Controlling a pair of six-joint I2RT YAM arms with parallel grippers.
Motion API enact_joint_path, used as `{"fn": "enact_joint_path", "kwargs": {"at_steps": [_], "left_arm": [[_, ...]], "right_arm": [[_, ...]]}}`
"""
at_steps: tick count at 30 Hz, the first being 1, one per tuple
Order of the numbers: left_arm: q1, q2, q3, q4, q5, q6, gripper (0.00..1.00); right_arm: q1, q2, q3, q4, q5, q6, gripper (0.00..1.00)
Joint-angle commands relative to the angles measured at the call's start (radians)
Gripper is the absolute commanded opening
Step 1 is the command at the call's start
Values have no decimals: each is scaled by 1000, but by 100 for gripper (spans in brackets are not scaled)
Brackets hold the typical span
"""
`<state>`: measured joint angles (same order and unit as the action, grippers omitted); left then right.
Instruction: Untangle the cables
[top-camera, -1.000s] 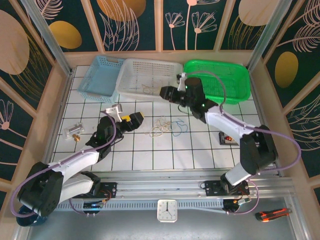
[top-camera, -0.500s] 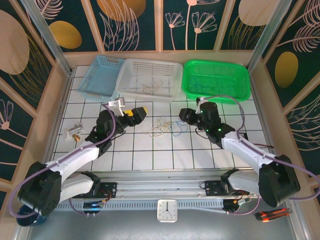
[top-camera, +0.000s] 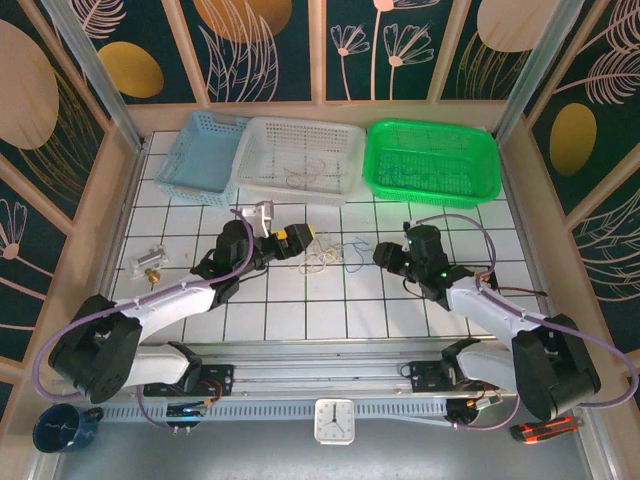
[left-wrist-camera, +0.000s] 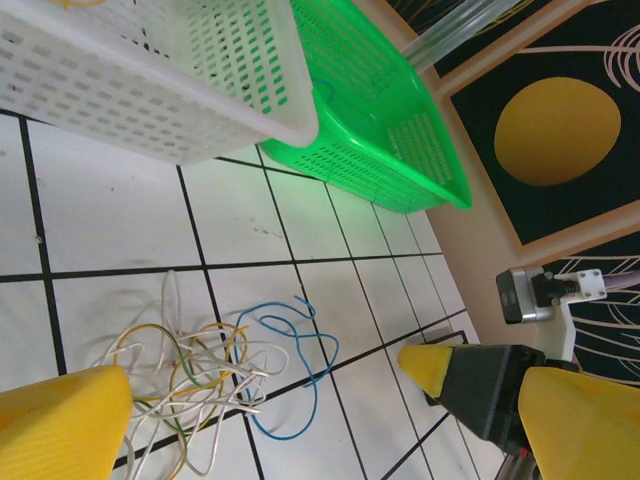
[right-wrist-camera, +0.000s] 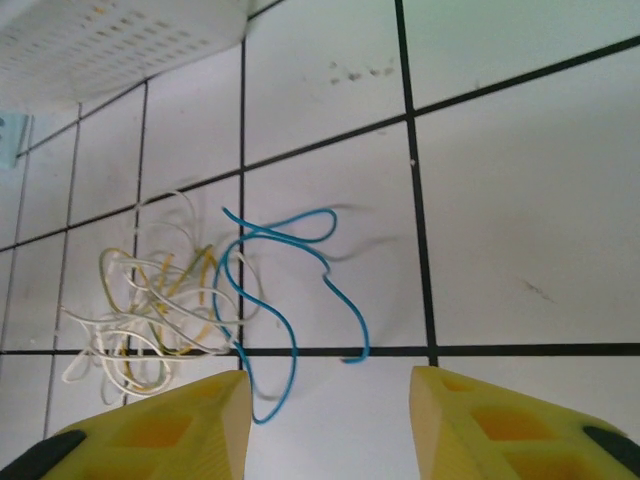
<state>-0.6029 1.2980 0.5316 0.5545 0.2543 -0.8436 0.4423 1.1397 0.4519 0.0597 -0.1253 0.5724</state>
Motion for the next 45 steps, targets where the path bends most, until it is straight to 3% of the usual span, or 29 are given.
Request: {"fn": "enact_joint_path", "kwargs": {"at_steps": [1,23,26,29,31,38,45], "left_arm": [[-11,21,22,68,6,-29,99],[-18,49,37,101,8,-41,99],[-18,50,38,101,8,-40,99],[-17,50,38,101,8,-40,99],[-17,46,35,98,8,-34,99],[-17,40,13,82,2,33,99],[-17,60,63,16,15,208,99]], "right_arm": [[-13,19,-21,27,-11,-36,43],[-2,331,104,141,-37,-82,35],[1,372,121,156,-40,-86,30],[5,392,137,156,-52,-89,12],[7,372,138,144,-60,-99,0],[8,178,153,42,-91,-106,0],[12,26,253,-52,-160,-88,0]]}}
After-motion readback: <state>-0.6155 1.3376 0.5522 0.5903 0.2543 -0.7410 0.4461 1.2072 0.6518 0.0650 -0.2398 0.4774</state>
